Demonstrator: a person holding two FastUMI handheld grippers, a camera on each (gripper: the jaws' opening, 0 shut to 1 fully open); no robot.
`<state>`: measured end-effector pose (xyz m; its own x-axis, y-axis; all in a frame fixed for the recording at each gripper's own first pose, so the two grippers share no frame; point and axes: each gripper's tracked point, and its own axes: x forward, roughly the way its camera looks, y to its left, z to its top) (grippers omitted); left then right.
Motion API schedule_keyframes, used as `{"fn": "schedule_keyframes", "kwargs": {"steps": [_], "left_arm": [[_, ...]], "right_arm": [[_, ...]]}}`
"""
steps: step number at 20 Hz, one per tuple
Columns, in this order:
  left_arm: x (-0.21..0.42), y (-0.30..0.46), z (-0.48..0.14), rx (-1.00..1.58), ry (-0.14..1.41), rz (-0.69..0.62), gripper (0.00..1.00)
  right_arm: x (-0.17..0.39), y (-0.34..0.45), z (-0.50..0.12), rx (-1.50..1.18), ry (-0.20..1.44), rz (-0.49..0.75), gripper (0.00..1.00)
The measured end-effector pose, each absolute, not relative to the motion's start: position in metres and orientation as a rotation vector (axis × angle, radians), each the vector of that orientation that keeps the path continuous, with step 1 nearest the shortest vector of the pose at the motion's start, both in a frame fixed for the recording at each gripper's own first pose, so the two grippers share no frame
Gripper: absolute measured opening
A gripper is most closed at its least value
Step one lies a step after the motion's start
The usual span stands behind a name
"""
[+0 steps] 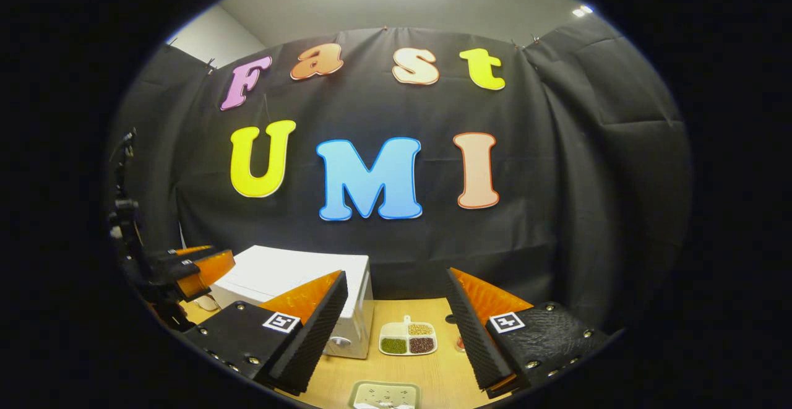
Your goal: Open the microwave oven with the left hand, put the food in, and close the microwave oven.
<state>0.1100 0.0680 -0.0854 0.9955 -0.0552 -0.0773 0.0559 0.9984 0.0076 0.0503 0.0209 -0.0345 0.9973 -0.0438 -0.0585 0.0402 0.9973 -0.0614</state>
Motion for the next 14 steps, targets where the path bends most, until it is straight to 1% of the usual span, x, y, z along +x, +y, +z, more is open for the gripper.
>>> {"fn": "schedule_keyframes", "kwargs": {"steps": [2, 3, 4, 5, 7, 8, 9, 12, 13, 14], "left_arm": [[0.092, 0.088, -0.046, 0.007, 0.05, -0.02, 0.93], [0.083, 0.094, -0.025, 0.001, 0.035, -0.014, 0.95], [0.075, 0.1, -0.007, 0.001, 0.022, -0.013, 0.96], [0.067, 0.106, 0.011, 0.003, 0.011, -0.015, 0.94], [0.056, 0.115, 0.04, 0.008, -0.025, -0.019, 0.94], [0.049, 0.116, 0.052, 0.006, -0.036, -0.029, 0.94], [0.042, 0.116, 0.062, 0.002, -0.046, -0.042, 0.96], [0.031, 0.121, 0.092, 0.002, -0.082, -0.058, 0.95], [0.029, 0.123, 0.096, 0.003, -0.084, -0.06, 0.93], [0.027, 0.123, 0.099, 0.001, -0.085, -0.068, 0.93]], "right_arm": [[0.046, 0.035, -0.011, -0.055, 0.038, -0.026, 0.95], [0.043, 0.044, 0.0, -0.043, 0.029, -0.016, 0.95], [0.041, 0.052, 0.009, -0.034, 0.025, -0.008, 0.95], [0.039, 0.058, 0.018, -0.031, 0.022, -0.004, 0.95], [0.036, 0.068, 0.032, -0.039, 0.022, -0.005, 0.95], [0.033, 0.075, 0.037, -0.041, 0.02, -0.002, 0.95], [0.029, 0.083, 0.042, -0.043, 0.017, 0.001, 0.95], [0.017, 0.098, 0.06, -0.051, -0.012, -0.007, 0.95], [0.013, 0.101, 0.063, -0.057, -0.019, -0.01, 0.95], [0.009, 0.105, 0.065, -0.061, -0.026, -0.014, 0.95]]}}
